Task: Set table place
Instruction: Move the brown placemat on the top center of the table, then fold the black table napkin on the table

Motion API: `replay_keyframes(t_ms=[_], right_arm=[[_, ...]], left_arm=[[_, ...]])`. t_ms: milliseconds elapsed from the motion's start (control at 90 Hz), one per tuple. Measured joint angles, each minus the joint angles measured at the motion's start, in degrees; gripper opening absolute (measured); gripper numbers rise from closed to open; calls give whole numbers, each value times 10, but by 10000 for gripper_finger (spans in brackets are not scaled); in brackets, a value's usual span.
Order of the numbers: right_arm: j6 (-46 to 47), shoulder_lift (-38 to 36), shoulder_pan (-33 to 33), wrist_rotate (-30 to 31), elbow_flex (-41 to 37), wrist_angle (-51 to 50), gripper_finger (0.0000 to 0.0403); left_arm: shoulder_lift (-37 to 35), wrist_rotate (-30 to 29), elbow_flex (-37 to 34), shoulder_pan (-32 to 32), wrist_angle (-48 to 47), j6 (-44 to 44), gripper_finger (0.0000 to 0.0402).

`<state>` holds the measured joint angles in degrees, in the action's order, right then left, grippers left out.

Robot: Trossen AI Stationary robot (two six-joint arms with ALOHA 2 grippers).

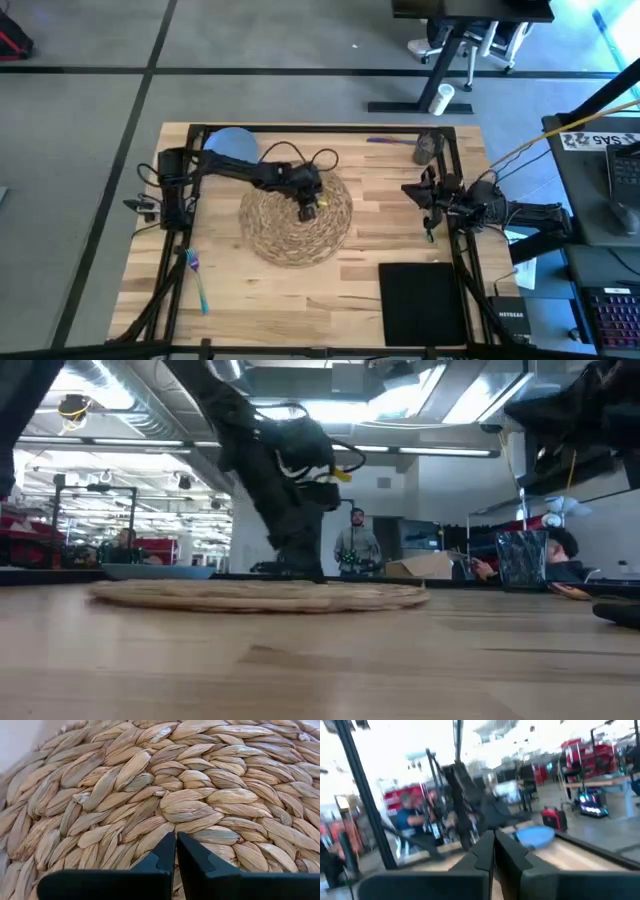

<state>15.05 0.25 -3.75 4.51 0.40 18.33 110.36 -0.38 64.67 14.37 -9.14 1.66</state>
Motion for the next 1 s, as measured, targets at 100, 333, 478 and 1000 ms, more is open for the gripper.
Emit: replay_keyframes(t_ms=[100, 333, 478, 1000], right_arm=[[-2, 0, 0, 5, 0, 87, 0], [-3, 0, 0, 35, 0, 212, 0], [-3, 0, 0, 41, 0, 224, 0], [42, 5, 0, 45, 74, -2, 0]], left_arm=[[3, -2, 10, 22, 7, 3, 1], [10, 3, 11, 81, 11, 13, 1], [17, 24, 11, 105, 19, 9, 1], [-27, 114, 31, -4, -104, -12, 1]])
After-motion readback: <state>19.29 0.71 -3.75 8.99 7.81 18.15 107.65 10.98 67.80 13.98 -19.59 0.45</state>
